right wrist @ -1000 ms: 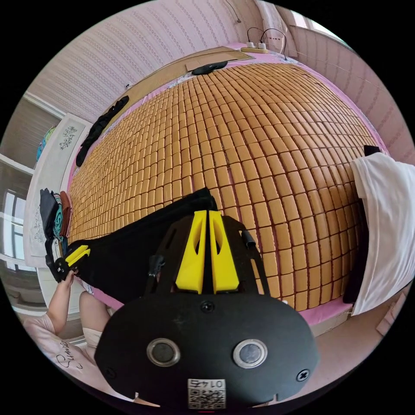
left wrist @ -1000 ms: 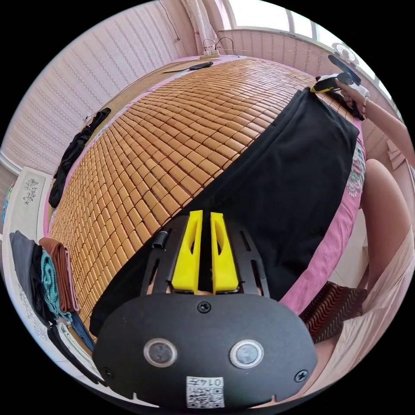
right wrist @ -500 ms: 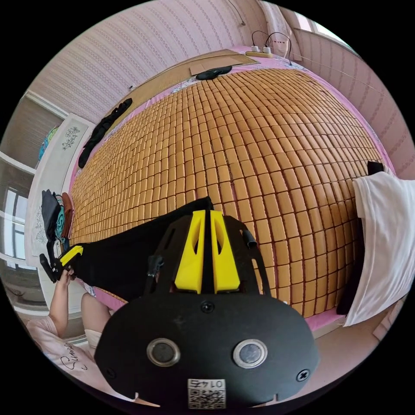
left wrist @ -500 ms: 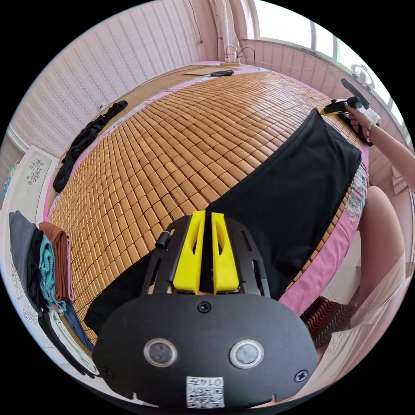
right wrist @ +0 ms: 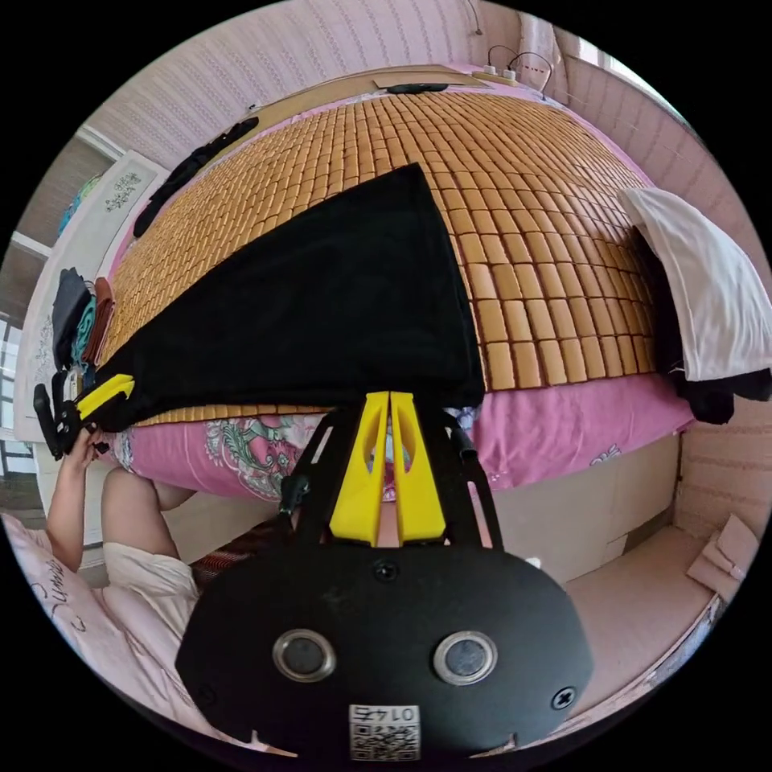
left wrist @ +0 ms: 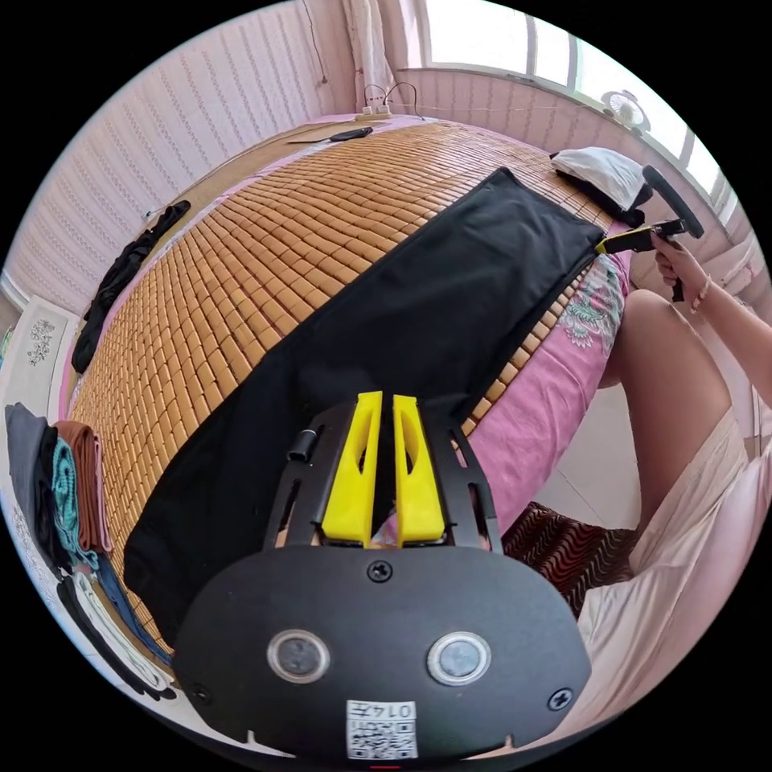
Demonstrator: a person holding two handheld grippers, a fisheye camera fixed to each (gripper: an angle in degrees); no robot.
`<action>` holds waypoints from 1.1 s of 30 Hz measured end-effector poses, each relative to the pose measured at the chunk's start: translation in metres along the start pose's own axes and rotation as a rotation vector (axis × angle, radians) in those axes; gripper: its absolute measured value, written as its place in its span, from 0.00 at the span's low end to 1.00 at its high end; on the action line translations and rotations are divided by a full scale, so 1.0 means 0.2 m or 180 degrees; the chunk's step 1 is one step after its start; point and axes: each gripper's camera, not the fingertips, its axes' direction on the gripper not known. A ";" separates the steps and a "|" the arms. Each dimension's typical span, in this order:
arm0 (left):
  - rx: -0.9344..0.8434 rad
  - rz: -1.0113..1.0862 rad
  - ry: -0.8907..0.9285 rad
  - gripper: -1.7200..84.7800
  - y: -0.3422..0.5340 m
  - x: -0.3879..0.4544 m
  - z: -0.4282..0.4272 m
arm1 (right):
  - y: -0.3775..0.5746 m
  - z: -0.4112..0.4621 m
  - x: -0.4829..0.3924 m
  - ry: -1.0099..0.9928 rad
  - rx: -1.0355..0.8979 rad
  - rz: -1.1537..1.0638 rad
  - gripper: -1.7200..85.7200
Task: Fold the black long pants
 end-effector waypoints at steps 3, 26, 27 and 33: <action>-0.0124 -0.0100 0.0070 0.03 0.05 0.00 0.05 | -0.02 0.01 0.03 -0.0205 0.0040 0.0211 0.02; 0.0066 -0.0393 0.0431 0.02 0.21 -0.15 0.04 | -0.35 0.23 -0.35 0.0306 -0.0262 0.0226 0.01; 0.0114 -0.0447 0.0442 0.02 0.24 -0.15 0.02 | -0.37 0.21 -0.39 0.0371 -0.0228 0.0258 0.01; 0.0404 -0.0813 0.0137 0.01 0.36 -0.20 -0.08 | -0.59 0.18 -1.02 -0.0519 0.0177 -0.0821 0.02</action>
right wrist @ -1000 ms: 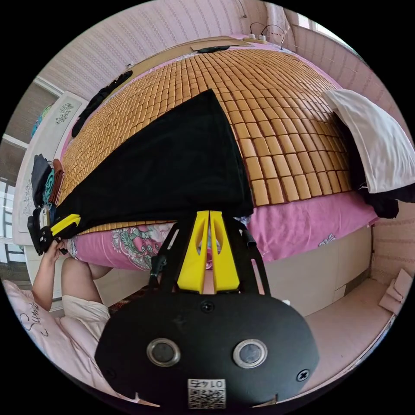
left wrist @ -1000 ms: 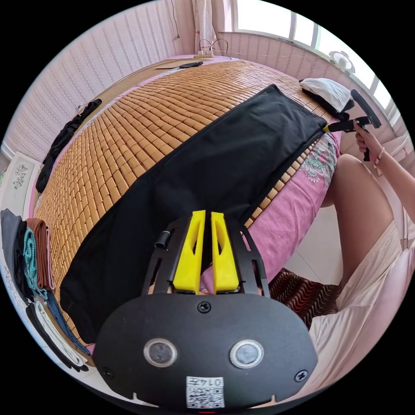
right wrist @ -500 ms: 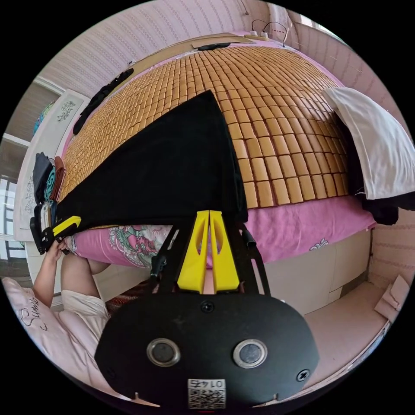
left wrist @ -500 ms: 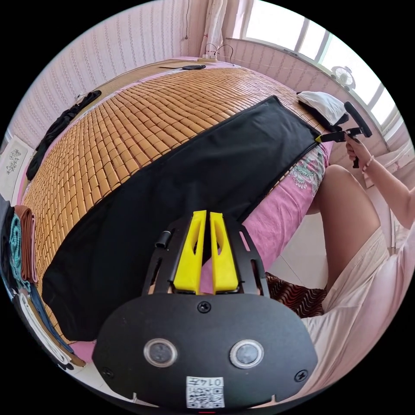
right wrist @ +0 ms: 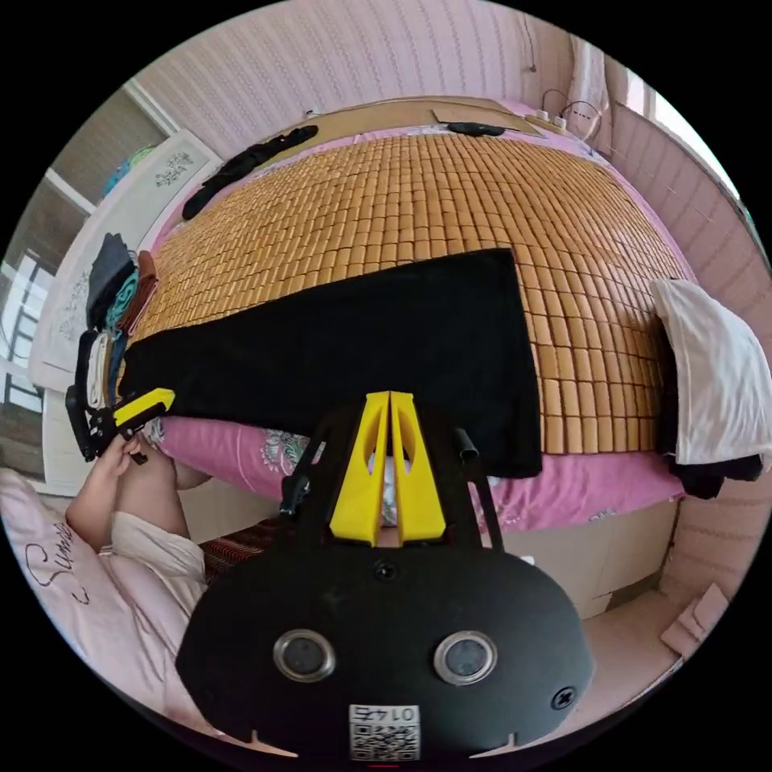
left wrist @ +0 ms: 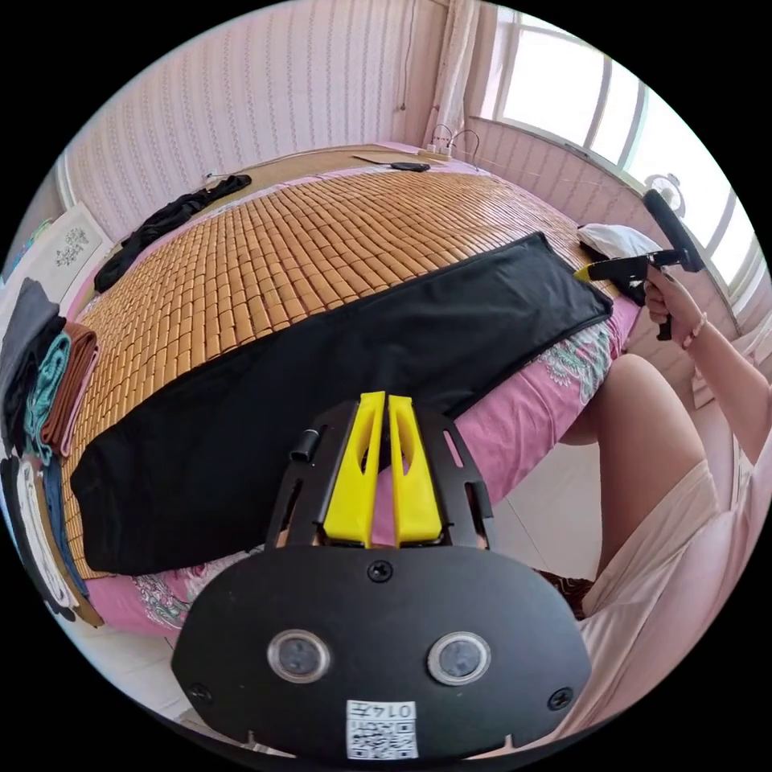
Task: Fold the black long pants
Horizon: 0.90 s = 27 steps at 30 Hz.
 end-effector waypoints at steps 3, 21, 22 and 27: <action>0.0124 -0.0248 0.0200 0.01 0.03 -0.05 0.04 | -0.29 0.24 -0.45 -0.0497 -0.0315 -0.0804 0.02; 0.0123 0.0026 0.0355 0.01 0.15 0.03 0.17 | -1.15 1.11 -1.60 0.0485 -0.2254 -0.2416 0.01; 0.0129 0.0050 0.0324 0.01 0.15 0.04 0.17 | -1.17 1.14 -1.63 0.0574 -0.2304 -0.2470 0.01; 0.0137 0.0048 0.0343 0.01 0.14 0.08 0.21 | -1.24 1.23 -1.73 0.0836 -0.2563 -0.2412 0.01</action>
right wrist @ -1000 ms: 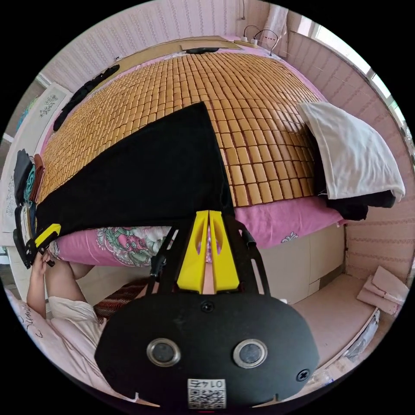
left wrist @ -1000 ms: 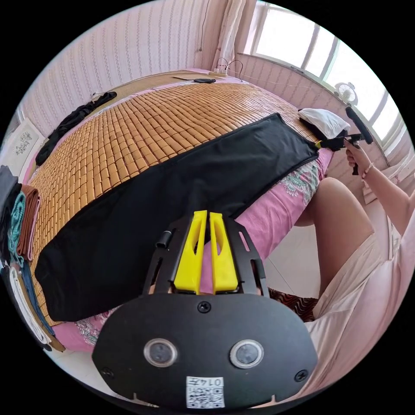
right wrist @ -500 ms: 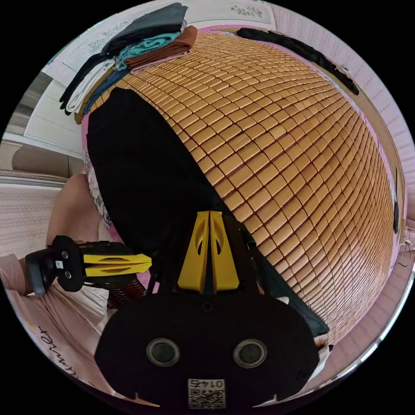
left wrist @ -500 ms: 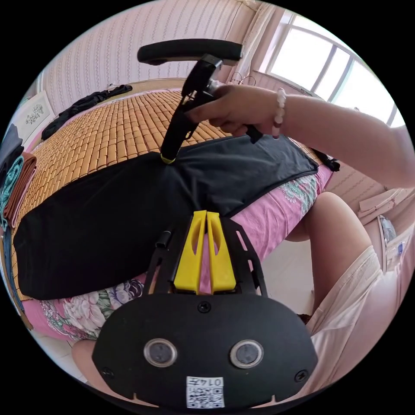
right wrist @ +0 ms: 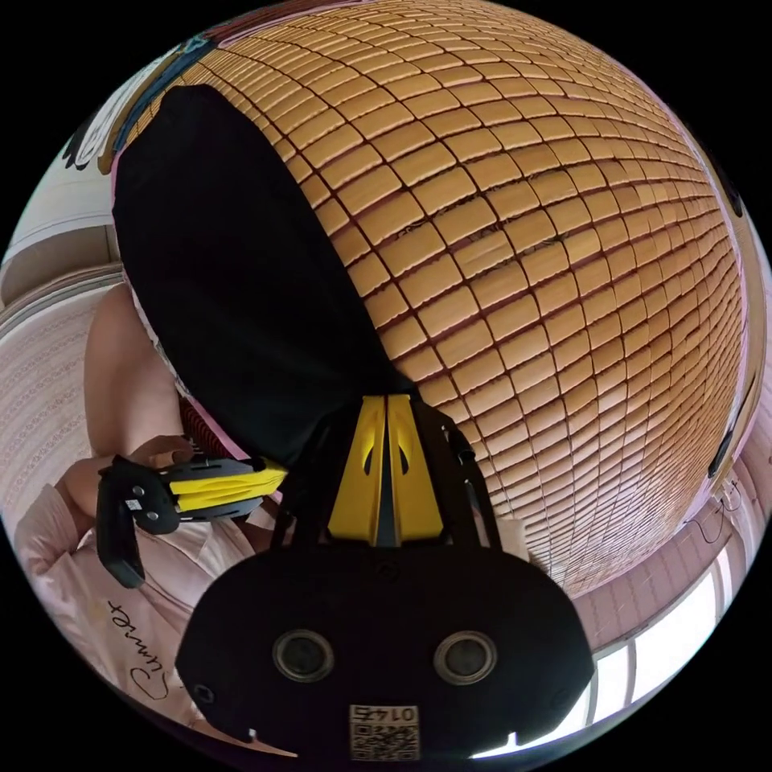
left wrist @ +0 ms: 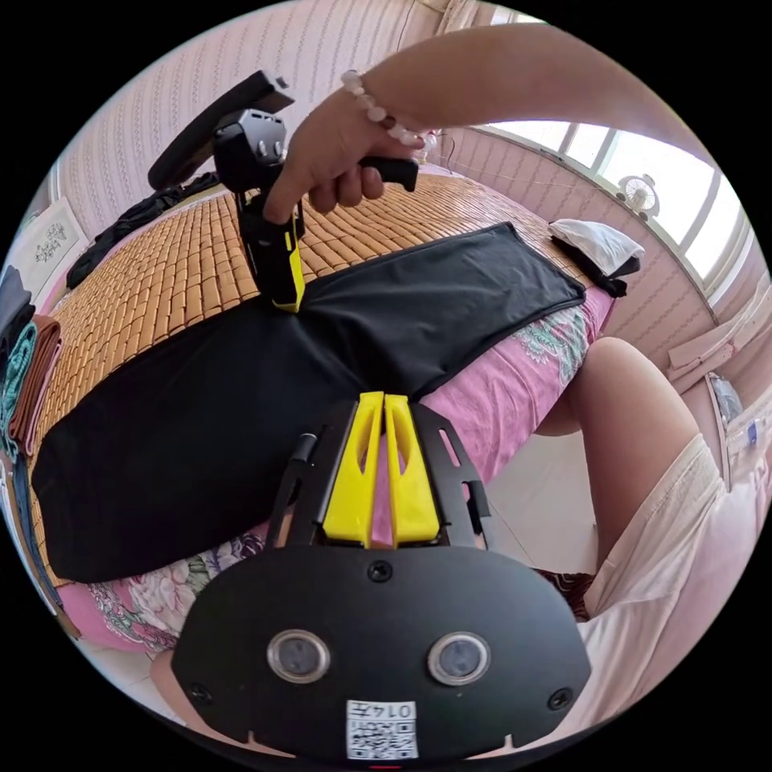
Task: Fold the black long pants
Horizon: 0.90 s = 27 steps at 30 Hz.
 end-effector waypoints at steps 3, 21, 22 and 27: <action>-0.0034 0.0158 -0.0156 0.01 -0.02 0.06 0.03 | -0.09 0.00 -0.02 0.0142 -0.0220 0.0062 0.01; -0.0281 0.0173 0.0220 0.01 -0.17 0.15 0.19 | -0.15 0.15 -0.03 0.0546 -0.0656 0.0054 0.01; -0.0315 0.0244 0.0245 0.01 -0.19 0.17 0.21 | -0.13 0.17 -0.02 0.0511 -0.0631 0.0089 0.01; -0.0227 0.0359 0.0090 0.01 -0.20 0.26 0.24 | 0.01 0.24 0.08 0.0196 -0.0441 0.0166 0.01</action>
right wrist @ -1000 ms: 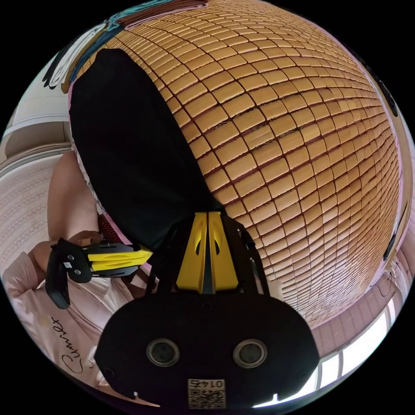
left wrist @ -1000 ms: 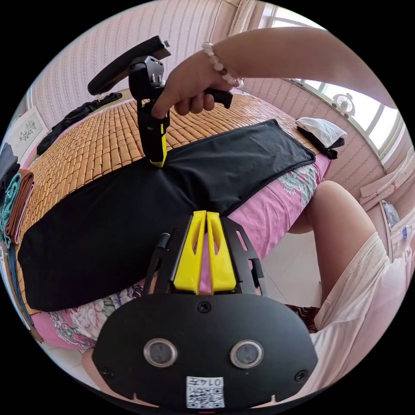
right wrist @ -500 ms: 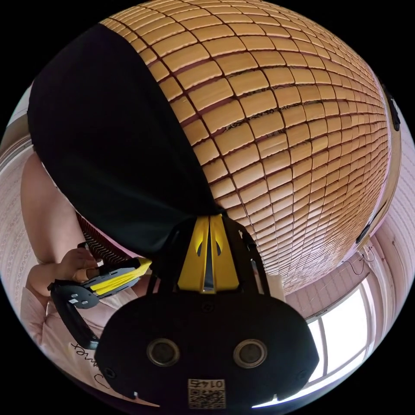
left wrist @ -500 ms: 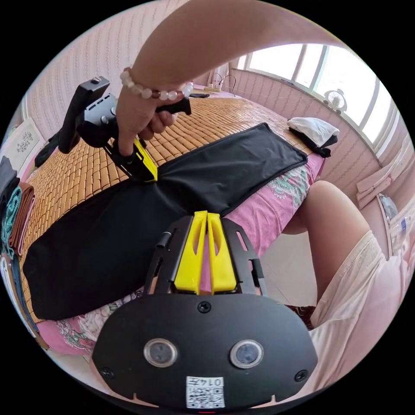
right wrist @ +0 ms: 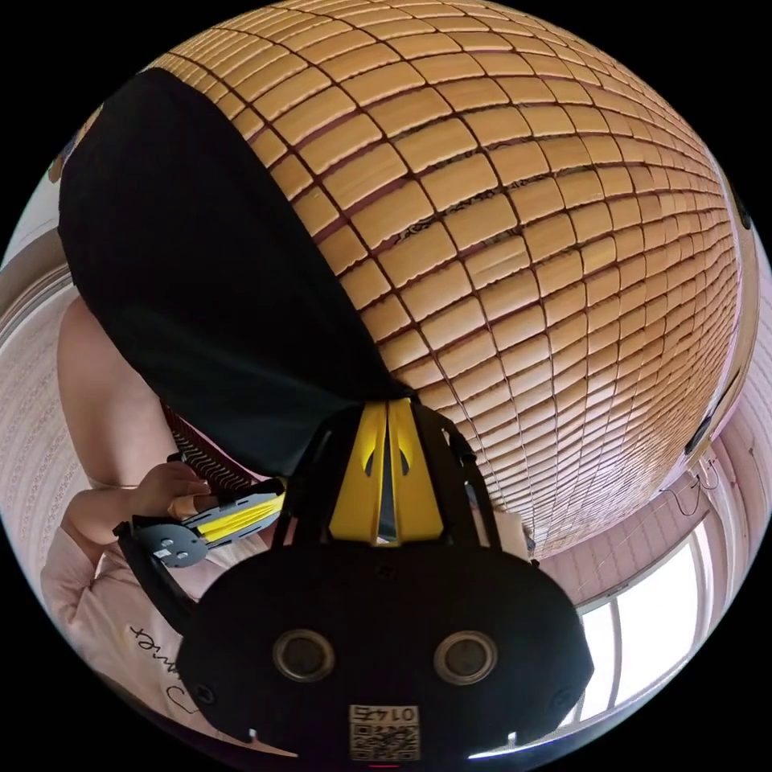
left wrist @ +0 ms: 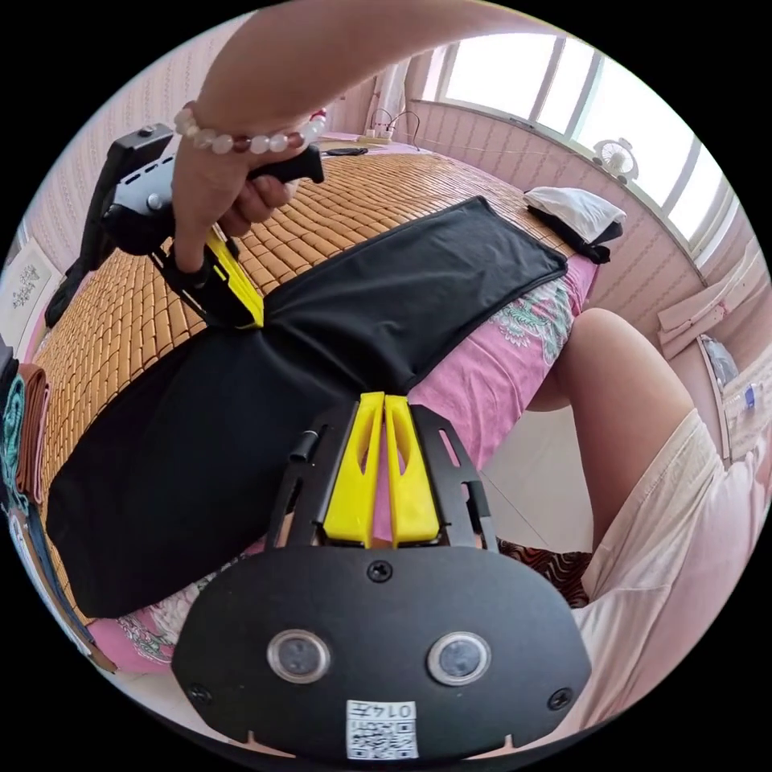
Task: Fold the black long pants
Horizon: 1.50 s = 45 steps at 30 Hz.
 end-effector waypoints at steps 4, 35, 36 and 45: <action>0.0159 0.0009 -0.0107 0.01 0.03 0.07 -0.05 | 0.26 0.10 0.07 -0.0220 0.0688 -0.0126 0.01; -0.0051 0.1404 0.0455 0.13 -1.92 0.88 0.67 | 2.94 2.29 0.43 -0.1616 0.3319 0.3695 0.13; -0.0166 0.1391 0.0432 0.14 -1.99 0.93 0.75 | 2.96 2.33 0.41 -0.1569 0.3355 0.3700 0.12; -0.0745 0.1178 0.0263 0.14 -2.22 1.12 1.09 | 3.17 2.58 0.29 -0.1874 0.3853 0.3362 0.05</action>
